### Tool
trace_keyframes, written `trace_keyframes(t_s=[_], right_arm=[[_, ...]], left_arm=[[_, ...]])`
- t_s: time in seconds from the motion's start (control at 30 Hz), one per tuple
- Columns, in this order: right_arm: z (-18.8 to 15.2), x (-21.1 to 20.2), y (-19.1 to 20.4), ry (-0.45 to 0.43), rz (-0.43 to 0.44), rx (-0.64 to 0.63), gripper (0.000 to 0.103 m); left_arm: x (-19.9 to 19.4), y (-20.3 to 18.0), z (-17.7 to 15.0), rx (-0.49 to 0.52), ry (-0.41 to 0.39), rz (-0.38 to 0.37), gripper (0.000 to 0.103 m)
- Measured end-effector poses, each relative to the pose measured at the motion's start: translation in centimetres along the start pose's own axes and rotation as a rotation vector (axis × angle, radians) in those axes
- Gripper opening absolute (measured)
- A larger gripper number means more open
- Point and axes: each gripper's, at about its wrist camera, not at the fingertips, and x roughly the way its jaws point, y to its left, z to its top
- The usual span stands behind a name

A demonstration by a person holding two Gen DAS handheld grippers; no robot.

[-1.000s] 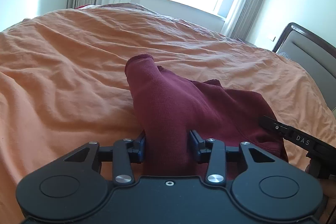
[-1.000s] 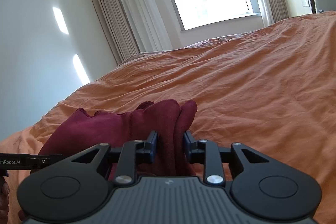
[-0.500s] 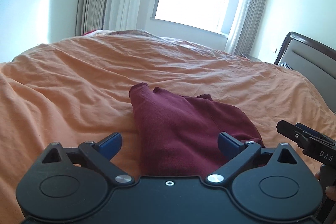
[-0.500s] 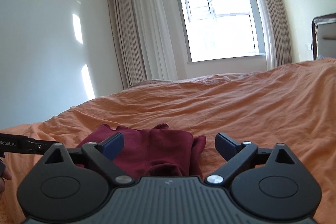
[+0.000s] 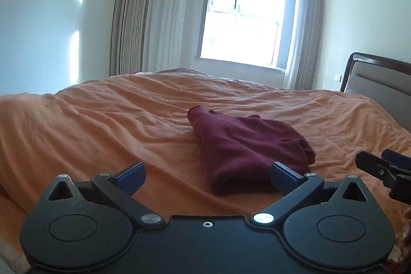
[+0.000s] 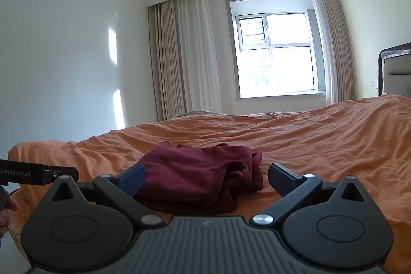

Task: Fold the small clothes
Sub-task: 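Open both tools and lift them off the folded shirt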

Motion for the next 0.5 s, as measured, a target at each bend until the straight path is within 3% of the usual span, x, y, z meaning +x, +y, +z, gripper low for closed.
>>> trace_keyframes(t_s=[0.2, 0.5], right_arm=[[-1.7, -2.2, 1.3, -0.004, -0.011, -0.029, 0.103], [-2.5, -2.4, 2.5, 0.006, 0.011, -0.048, 0.103]], left_arm=[[-2.5, 1.5, -3.3, -0.027, 0.020, 0.019, 0.102], [-3.2, 2.2, -3.9, -0.027, 0.011, 0.040, 0.102]])
